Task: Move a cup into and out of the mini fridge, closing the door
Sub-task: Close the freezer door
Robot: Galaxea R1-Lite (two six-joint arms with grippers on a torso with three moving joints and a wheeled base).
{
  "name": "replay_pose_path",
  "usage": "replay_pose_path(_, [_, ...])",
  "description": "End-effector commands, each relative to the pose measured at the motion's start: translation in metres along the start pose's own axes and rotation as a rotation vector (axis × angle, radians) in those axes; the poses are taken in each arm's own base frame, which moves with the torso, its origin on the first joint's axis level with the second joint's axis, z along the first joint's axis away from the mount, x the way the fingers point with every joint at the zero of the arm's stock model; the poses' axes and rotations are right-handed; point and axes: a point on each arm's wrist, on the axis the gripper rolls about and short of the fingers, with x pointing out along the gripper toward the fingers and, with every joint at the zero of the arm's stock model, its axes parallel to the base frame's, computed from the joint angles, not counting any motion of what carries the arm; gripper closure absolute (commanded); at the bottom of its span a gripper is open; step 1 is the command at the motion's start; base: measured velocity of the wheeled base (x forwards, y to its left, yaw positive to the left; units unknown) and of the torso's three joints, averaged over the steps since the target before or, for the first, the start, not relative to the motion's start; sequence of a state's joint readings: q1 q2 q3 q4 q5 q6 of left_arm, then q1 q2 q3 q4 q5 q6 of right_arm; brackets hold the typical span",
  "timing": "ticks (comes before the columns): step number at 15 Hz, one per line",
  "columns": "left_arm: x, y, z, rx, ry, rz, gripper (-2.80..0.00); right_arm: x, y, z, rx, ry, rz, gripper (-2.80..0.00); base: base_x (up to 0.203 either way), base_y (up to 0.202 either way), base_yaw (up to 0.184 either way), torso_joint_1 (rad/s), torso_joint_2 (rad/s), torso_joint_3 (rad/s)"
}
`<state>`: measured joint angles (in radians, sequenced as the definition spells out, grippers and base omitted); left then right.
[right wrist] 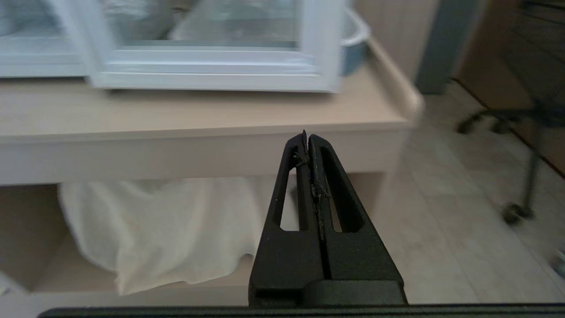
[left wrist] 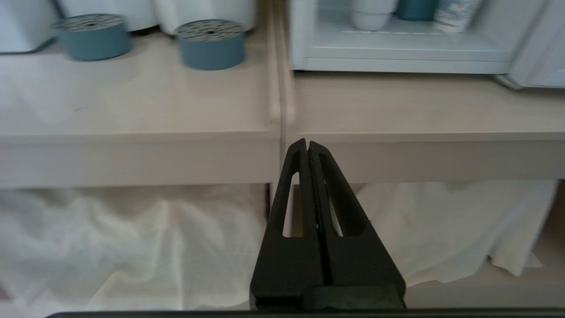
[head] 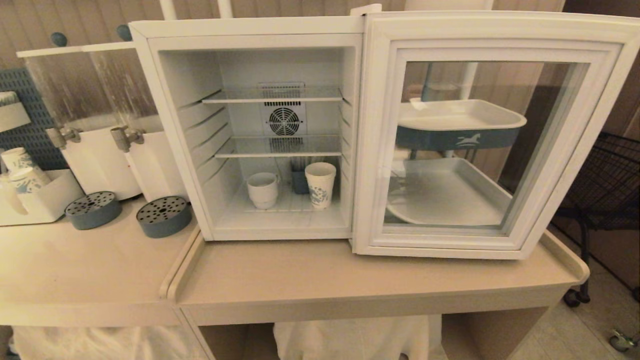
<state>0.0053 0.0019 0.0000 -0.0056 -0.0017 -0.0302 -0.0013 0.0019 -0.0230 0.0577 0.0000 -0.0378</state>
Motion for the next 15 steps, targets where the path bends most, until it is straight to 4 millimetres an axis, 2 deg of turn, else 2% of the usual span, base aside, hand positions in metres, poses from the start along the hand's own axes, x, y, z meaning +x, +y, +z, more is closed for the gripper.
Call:
replay_pose_path(1, [0.0000,0.0000,-0.0002,0.000,0.000,0.002,0.00,0.0000,0.0000,-0.0001,-0.001,0.000,-0.001,0.00,-0.001,0.000,-0.054,0.002,0.00,0.002])
replay_pose_path(15, [0.0001,0.0000,-0.0004,0.000,0.001,0.001,0.00,0.0000,0.0000,-0.0001,-0.001,0.000,-0.002,0.00,0.000,0.000,0.000,0.000,0.00,0.000])
